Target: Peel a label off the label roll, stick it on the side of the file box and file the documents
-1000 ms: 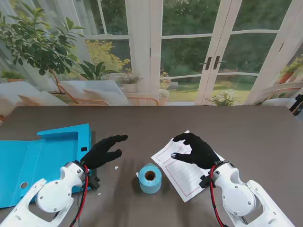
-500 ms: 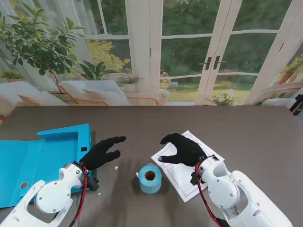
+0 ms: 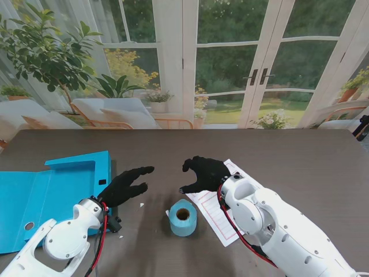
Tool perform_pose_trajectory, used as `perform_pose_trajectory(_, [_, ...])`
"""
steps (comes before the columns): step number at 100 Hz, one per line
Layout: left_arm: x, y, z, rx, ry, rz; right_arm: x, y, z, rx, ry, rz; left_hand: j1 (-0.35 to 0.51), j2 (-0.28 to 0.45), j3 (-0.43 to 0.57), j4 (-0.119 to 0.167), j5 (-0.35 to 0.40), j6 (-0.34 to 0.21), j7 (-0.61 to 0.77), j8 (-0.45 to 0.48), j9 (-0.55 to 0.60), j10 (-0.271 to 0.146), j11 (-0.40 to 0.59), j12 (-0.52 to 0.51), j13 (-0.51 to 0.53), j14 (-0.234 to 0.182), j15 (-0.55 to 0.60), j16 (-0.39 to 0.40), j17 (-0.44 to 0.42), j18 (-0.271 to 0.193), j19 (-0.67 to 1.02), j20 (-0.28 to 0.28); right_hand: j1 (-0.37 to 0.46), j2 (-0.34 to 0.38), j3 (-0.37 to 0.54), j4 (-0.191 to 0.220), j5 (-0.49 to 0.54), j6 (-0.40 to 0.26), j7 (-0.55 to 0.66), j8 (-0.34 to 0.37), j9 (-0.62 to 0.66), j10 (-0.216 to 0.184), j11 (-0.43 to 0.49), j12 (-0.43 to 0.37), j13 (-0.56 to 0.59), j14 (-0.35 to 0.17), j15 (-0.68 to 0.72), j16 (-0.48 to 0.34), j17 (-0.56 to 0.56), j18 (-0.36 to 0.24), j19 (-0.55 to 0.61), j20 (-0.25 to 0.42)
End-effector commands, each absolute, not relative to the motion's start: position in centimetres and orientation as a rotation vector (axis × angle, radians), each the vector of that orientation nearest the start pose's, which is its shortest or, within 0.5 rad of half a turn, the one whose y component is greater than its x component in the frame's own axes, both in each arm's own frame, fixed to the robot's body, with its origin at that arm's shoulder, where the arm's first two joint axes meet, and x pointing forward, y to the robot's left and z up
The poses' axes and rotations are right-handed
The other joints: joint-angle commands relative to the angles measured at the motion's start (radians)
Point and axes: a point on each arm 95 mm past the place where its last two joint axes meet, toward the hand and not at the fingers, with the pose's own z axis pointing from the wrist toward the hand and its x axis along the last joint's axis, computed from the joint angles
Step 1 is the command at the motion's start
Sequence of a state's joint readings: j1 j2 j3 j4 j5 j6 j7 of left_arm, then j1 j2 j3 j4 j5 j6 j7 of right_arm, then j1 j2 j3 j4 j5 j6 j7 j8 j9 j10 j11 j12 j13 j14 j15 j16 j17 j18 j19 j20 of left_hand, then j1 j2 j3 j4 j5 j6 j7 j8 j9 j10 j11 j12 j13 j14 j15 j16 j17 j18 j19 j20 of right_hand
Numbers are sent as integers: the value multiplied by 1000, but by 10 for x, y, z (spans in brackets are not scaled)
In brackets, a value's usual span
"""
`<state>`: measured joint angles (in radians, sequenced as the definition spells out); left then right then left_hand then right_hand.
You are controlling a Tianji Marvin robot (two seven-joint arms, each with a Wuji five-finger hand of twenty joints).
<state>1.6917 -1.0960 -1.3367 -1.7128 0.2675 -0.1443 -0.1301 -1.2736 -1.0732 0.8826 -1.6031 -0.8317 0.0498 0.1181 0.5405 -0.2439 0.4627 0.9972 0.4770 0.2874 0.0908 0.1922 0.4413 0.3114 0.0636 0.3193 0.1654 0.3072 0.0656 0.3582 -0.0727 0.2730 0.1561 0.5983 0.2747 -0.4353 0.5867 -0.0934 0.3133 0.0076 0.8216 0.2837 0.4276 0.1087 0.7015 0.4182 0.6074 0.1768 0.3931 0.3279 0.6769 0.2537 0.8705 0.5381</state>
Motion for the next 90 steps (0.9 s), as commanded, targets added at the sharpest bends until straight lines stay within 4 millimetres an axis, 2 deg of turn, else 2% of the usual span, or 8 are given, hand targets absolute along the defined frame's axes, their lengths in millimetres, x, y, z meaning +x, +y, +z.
perform_pose_trajectory(1, [371, 5, -310, -1845, 1210, -2041, 430, 98, -289, 1173, 1738, 1583, 7, 35, -10, 12, 20, 8, -7, -4, 11, 0, 0, 2, 14, 6, -4, 1, -13, -32, -16, 3, -22, -30, 27, 20, 23, 11, 23, 17, 20, -19, 8, -7, 23, -10, 14, 16, -411, -21, 70, -27])
perform_pose_trajectory(46, [378, 6, -313, -1897, 1182, -2067, 421, 110, -306, 1152, 1770, 1400, 7, 45, -11, 8, 28, 17, -6, -5, 16, 14, 0, 2, 15, 11, -4, 2, -10, -30, -16, 3, 2, -117, 69, 31, 90, 18, 63, 41, 87, -31, 47, 30, 93, -13, 87, 50, -366, -36, 160, -43])
perform_pose_trajectory(68, [376, 6, -310, -1881, 1183, -2064, 412, 114, -317, 1152, 1873, 1277, 4, 52, -13, 6, 31, 18, -6, -5, 18, 17, 0, 1, 18, 12, -3, 2, -10, -29, -16, 4, -31, -143, 104, 29, 0, 41, 28, 28, 14, -38, 24, 35, 44, -22, 60, 45, -399, -51, 147, -62])
perform_pose_trajectory(90, [372, 5, -309, -1873, 1183, -2073, 408, 119, -327, 1142, 1899, 1214, 5, 56, -14, 2, 34, 20, -6, -5, 23, 17, 0, 1, 19, 13, -4, 2, -8, -27, -16, 4, -42, -160, 113, 26, 0, 74, 40, 31, 15, -35, 30, 40, 54, -23, 69, 51, -395, -55, 150, -63])
